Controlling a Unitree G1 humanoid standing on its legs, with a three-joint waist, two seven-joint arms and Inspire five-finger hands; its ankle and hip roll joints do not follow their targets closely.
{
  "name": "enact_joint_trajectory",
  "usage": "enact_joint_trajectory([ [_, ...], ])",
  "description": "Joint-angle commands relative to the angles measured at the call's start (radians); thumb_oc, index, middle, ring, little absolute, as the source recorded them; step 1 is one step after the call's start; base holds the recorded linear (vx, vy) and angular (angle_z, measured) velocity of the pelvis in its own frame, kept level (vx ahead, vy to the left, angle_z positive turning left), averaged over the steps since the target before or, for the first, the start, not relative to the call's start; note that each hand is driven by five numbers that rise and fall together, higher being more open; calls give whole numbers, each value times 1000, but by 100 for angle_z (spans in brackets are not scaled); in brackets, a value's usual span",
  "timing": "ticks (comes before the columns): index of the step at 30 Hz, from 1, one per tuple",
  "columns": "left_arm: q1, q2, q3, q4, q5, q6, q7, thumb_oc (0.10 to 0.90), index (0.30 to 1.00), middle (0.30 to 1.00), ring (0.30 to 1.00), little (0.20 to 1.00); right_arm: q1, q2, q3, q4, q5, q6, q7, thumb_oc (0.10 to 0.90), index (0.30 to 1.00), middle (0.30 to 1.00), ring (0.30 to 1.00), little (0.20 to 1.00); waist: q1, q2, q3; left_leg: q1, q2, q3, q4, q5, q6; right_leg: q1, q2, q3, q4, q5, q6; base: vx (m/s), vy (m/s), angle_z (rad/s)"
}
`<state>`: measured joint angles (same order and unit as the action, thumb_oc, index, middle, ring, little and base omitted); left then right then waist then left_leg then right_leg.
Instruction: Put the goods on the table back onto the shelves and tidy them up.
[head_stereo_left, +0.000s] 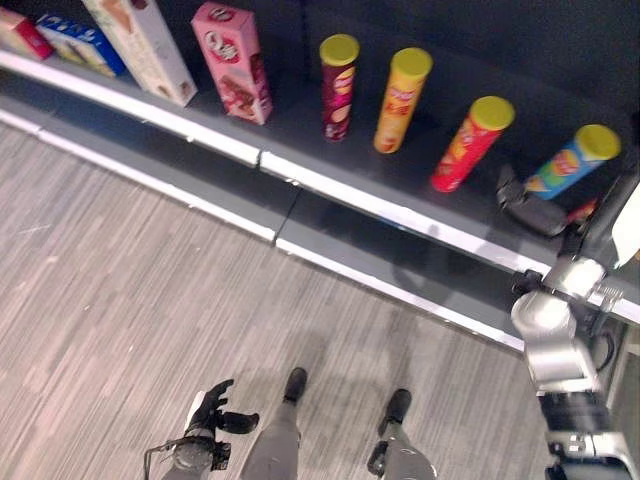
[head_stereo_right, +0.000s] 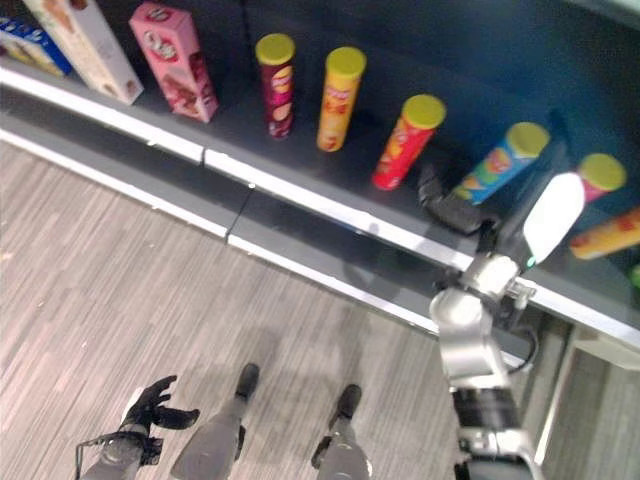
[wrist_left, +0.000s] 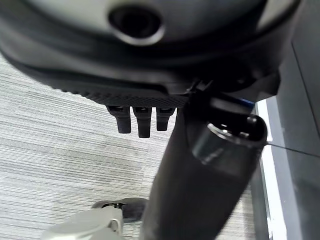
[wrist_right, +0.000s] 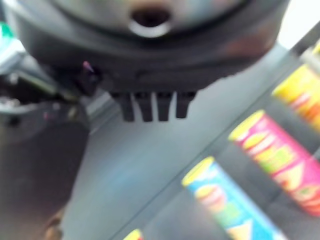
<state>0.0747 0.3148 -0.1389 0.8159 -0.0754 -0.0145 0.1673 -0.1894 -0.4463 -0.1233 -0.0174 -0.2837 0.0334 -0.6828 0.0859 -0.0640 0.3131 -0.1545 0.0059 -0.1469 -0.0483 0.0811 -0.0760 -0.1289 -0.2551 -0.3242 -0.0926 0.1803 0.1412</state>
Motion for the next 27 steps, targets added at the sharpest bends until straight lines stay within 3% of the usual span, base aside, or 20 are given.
enact_joint_trajectory([
  [1,75,45,30,40,19,0,13,800,900,900,900,900,73,-73,-70,-77,225,-186,190,800,900,900,900,900,-31,-2,-120,57,70,76,-7,-114,-10,50,-50,-9,7,-41,82,50,38,-48],
  [3,81,49,96,45,-5,-5,-16,800,900,900,900,900,219,-42,-103,-58,497,-239,400,800,900,900,900,900,-62,-23,-143,86,78,101,-10,-118,-16,61,-46,3,6,-40,84,49,35,-31],
  [6,77,54,128,63,-11,-18,-56,800,900,900,900,900,297,-40,-90,14,678,-239,563,800,900,900,900,900,-75,-35,-166,108,79,115,-14,-120,-19,69,-45,10,9,-41,85,30,24,-21],
  [9,74,55,132,64,0,-31,-84,800,900,900,900,900,371,-65,-38,109,752,-196,702,800,900,900,900,900,-82,-46,-185,132,80,121,-23,-121,-22,83,-48,12,13,-42,87,26,19,-15],
  [14,55,57,108,67,7,-49,-118,800,900,900,900,900,410,-73,92,330,685,-145,804,800,900,900,900,900,-84,-58,-204,157,77,125,-21,-132,-20,102,-53,11,24,-45,90,17,16,-6],
  [16,48,59,86,76,26,-53,-123,800,900,900,900,900,406,-51,184,470,569,-122,813,800,900,900,900,900,-76,-63,-213,173,68,124,-20,-141,-15,114,-63,8,29,-42,95,40,47,1],
  [22,15,45,56,111,25,-57,-116,800,900,900,900,900,321,95,262,809,467,-88,755,800,900,900,900,900,-62,-63,-224,185,36,128,-14,-156,2,120,-91,8,30,-19,108,7,50,1],
  [27,-13,36,43,137,20,-64,-106,800,900,900,900,900,276,155,296,951,373,-82,705,800,900,900,900,900,-57,-59,-231,190,24,126,-14,-161,8,131,-105,1,29,-20,109,7,-1,2],
])
